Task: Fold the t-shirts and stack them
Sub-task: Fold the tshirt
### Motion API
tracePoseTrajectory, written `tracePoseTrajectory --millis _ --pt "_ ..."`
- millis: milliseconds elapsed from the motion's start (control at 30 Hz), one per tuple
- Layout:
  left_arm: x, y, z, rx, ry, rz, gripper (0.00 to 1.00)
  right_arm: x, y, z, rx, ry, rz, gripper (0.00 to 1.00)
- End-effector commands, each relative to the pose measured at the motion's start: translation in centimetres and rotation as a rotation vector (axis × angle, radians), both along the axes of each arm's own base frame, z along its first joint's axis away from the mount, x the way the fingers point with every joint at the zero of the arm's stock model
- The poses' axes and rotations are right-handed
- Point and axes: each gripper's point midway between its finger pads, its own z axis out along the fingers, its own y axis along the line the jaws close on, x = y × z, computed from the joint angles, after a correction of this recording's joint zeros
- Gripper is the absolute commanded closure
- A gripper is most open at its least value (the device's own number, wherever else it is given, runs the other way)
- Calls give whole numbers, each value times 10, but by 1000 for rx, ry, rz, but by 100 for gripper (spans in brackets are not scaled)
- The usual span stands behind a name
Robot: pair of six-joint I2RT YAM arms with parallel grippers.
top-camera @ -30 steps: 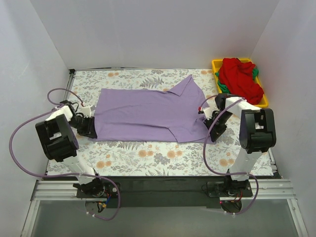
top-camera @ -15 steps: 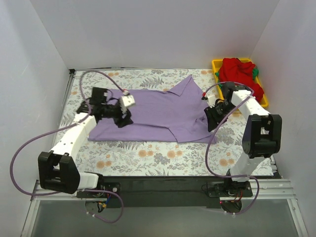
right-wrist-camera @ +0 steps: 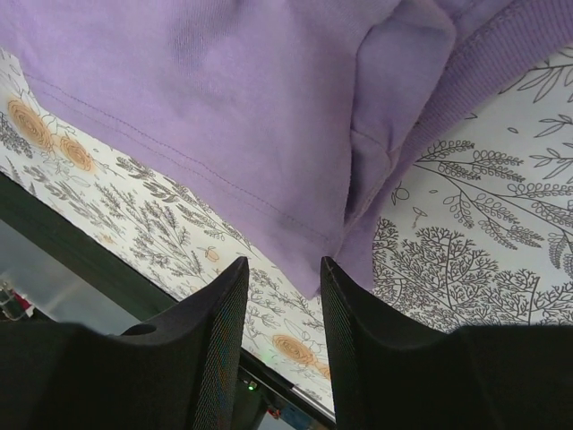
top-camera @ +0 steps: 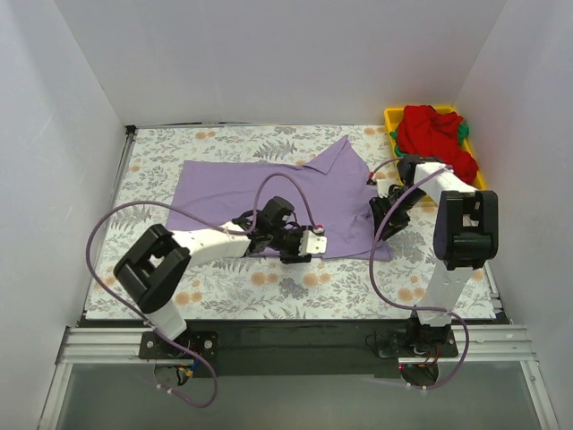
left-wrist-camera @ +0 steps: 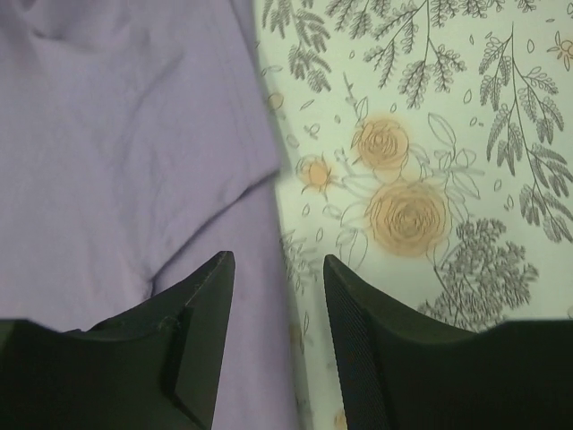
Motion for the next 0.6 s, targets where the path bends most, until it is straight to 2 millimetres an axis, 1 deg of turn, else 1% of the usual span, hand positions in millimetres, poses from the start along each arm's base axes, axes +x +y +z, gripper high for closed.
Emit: tracePoseTrajectory --millis 0,33,67,133,167,233,267,333,433,467,533,567 --pt "14 -43 17 -102 -149 -39 57 9 0 7 14 -13 -38 56" --pt "9 -50 14 -102 -166 -67 58 8 -1 5 14 -7 -41 56" --pt "8 -54 5 -91 -163 -81 58 8 -1 4 15 -4 -42 57" --pt "6 -61 -1 -87 -204 -108 58 5 1 1 26 13 -44 58" --pt "7 -63 -7 -78 -208 -113 57 4 1 0 29 19 -45 59" --pt "9 -67 -9 -81 -229 -119 56 4 3 -1 33 24 -44 62" --pt "9 -69 -12 -78 -233 -125 56 4 2 -2 32 25 -43 65" --pt "10 -73 -11 -89 -248 -127 56 4 2 -2 31 25 -40 67" --pt "10 -77 -13 -88 -260 -135 57 3 1 -4 29 34 -39 74" --pt "10 -78 -15 -87 -263 -139 58 3 1 -5 29 34 -38 78" --pt "11 -79 -17 -84 -272 -138 61 3 0 -5 28 33 -35 83" --pt "12 -79 -18 -82 -274 -135 63 4 0 -4 28 30 -35 90"
